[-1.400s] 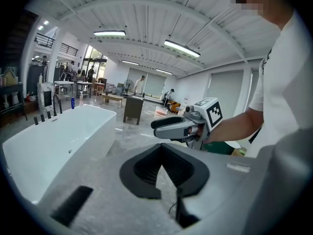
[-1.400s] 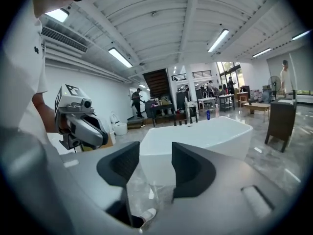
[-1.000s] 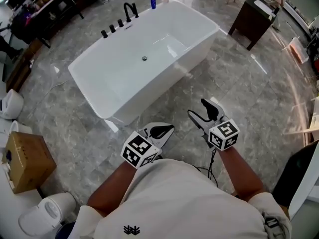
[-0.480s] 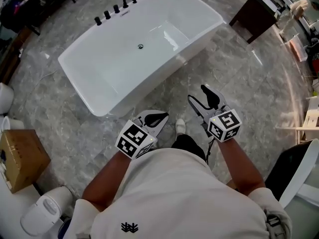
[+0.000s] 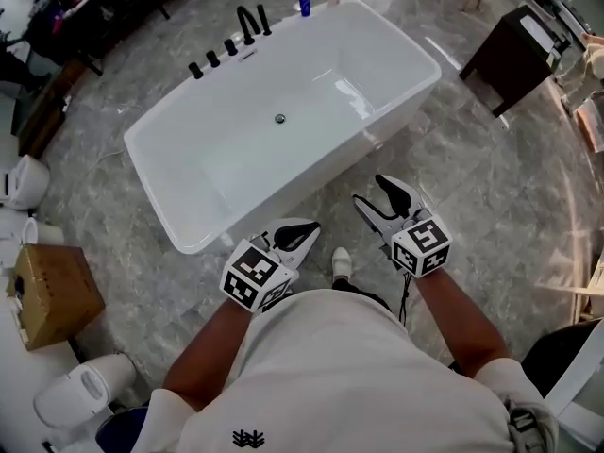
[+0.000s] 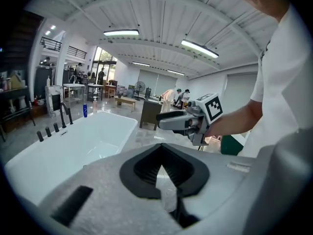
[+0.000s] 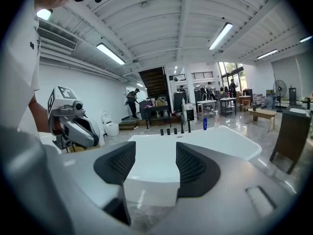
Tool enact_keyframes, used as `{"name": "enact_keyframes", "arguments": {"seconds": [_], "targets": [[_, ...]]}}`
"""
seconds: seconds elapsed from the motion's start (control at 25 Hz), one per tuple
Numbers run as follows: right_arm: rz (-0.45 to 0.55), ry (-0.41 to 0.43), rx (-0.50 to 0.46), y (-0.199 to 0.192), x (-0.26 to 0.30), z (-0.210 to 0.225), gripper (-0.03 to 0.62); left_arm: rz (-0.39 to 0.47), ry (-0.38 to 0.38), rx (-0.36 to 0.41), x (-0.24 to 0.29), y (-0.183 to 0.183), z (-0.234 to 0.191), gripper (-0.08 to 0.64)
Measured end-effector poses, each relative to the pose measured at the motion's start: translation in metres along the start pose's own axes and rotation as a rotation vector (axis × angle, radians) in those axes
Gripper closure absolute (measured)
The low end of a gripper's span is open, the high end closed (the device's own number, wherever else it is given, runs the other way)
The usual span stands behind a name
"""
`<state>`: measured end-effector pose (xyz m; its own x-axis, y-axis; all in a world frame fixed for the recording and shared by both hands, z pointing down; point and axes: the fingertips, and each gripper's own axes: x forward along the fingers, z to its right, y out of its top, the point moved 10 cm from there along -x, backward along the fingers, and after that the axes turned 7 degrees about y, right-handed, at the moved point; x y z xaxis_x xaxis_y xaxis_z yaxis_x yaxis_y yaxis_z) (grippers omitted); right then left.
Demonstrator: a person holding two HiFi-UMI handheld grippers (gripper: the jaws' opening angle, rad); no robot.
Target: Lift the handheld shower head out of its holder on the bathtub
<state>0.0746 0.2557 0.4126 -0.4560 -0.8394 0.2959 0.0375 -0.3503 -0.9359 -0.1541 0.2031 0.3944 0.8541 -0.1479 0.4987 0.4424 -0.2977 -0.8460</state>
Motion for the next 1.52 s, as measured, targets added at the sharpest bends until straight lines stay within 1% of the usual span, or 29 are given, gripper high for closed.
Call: {"name": "enact_keyframes", "arguments": {"seconds": [0.12, 0.24, 0.4, 0.52, 0.6, 0.8, 1.0, 1.08, 1.24, 1.36, 1.52], "targets": [[-0.007, 0.039, -0.012, 0.004, 0.000, 0.038, 0.321, 0.027, 0.032, -0.033, 0.027, 0.018, 0.003, 0.554], [-0.005, 0.075, 0.019, 0.005, 0.008, 0.075, 0.321, 0.029, 0.068, -0.053, 0.050, 0.028, 0.000, 0.554], [-0.006, 0.108, 0.042, 0.007, 0.031, 0.098, 0.324, 0.013, 0.101, -0.091, 0.059, 0.031, -0.014, 0.554], [-0.027, 0.124, 0.046, 0.010, 0.054, 0.112, 0.325, 0.018, 0.123, -0.115, 0.062, 0.033, -0.034, 0.554], [-0.034, 0.134, 0.046, 0.017, 0.072, 0.118, 0.327, 0.024, 0.128, -0.115, 0.062, 0.037, -0.050, 0.554], [-0.054, 0.149, 0.008, 0.046, 0.117, 0.131, 0.327, 0.054, 0.140, -0.135, 0.065, 0.049, -0.097, 0.554], [-0.084, 0.156, -0.019, 0.059, 0.166, 0.154, 0.327, 0.073, 0.144, -0.116, 0.074, 0.062, -0.138, 0.554], [-0.103, 0.173, -0.023, 0.066, 0.189, 0.162, 0.328, 0.078, 0.162, -0.130, 0.073, 0.066, -0.153, 0.554], [-0.144, 0.238, -0.072, 0.082, 0.238, 0.181, 0.330, 0.102, 0.219, -0.189, 0.072, 0.070, -0.180, 0.554], [-0.168, 0.283, -0.114, 0.088, 0.280, 0.213, 0.331, 0.103, 0.283, -0.211, 0.085, 0.076, -0.203, 0.554], [-0.193, 0.335, -0.132, 0.100, 0.332, 0.259, 0.334, 0.107, 0.363, -0.254, 0.103, 0.094, -0.234, 0.554]]}}
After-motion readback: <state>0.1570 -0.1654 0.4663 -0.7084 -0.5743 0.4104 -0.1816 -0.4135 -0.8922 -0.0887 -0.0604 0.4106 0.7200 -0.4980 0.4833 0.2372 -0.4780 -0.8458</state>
